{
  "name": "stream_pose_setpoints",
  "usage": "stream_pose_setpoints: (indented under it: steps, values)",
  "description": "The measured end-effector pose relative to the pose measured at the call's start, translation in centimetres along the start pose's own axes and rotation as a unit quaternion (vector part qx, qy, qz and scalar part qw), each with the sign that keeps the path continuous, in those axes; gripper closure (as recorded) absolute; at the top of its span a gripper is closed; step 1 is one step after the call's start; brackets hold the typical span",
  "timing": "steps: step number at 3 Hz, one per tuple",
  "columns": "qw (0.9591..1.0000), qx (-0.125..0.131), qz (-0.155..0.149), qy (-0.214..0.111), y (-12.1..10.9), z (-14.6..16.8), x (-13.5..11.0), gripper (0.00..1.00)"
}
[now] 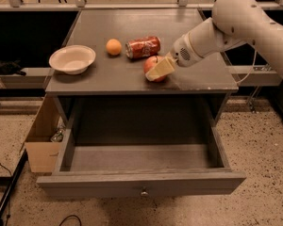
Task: Place apple into top drawer
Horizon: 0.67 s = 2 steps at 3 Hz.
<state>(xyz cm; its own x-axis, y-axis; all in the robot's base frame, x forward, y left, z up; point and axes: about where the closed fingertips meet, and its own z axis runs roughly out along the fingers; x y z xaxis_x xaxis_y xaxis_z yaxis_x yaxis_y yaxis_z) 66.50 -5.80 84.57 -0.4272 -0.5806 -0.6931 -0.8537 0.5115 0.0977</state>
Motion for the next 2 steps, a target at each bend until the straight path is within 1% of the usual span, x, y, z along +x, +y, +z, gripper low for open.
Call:
stream_pose_setpoints:
  steps: [1, 2]
  values:
    - [1.0, 0.0, 0.0, 0.0, 0.0, 0.01, 0.0, 0.73]
    - [1.0, 0.0, 0.0, 0.0, 0.01, 0.01, 0.0, 1.0]
